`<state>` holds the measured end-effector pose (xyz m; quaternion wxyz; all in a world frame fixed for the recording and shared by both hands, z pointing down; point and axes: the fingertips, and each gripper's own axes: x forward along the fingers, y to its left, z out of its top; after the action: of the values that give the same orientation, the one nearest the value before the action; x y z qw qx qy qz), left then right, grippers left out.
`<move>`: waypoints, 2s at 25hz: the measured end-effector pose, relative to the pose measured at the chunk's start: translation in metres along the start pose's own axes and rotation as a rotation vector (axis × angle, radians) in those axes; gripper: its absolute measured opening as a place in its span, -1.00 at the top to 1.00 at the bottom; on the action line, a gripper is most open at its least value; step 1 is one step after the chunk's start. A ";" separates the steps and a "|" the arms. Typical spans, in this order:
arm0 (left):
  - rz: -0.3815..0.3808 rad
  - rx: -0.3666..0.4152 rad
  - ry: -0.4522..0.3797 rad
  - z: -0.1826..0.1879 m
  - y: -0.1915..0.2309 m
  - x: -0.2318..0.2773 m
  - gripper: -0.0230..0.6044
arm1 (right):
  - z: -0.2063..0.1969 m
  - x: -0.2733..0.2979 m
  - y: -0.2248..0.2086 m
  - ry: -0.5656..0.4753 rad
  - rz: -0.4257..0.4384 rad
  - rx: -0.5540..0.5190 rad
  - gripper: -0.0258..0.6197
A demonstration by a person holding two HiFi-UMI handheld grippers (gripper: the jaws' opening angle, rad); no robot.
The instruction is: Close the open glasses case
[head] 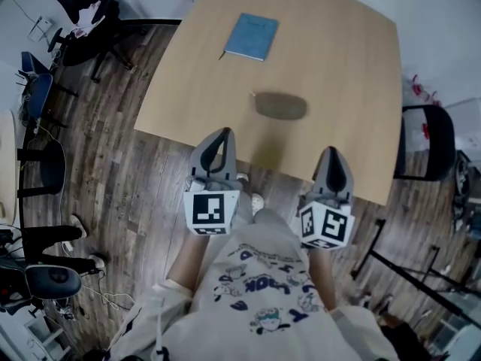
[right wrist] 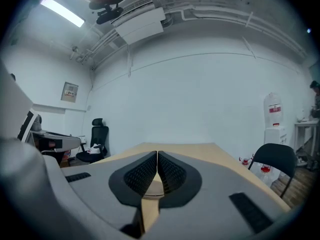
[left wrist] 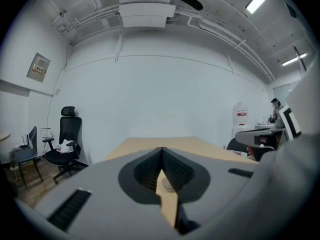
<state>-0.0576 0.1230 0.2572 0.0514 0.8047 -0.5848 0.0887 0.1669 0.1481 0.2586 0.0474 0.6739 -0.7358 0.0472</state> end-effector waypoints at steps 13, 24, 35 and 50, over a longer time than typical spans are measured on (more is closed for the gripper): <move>-0.068 0.027 0.150 -0.043 0.021 0.086 0.93 | -0.029 0.090 0.008 0.134 0.068 -0.035 0.92; -0.437 0.238 0.452 -0.132 0.008 0.161 0.93 | -0.061 0.157 0.005 0.315 0.117 -0.099 0.90; -0.816 0.775 0.579 -0.177 -0.025 0.191 0.53 | -0.100 0.165 0.009 0.499 0.255 -0.135 0.57; -1.126 1.157 0.553 -0.180 -0.034 0.213 0.52 | -0.132 0.192 0.042 0.688 0.529 -0.289 0.40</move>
<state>0.0242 -0.0313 0.4772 -0.1905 0.8244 0.0736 0.5279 0.1092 -0.0203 0.4147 0.3689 0.3943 -0.8232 0.1756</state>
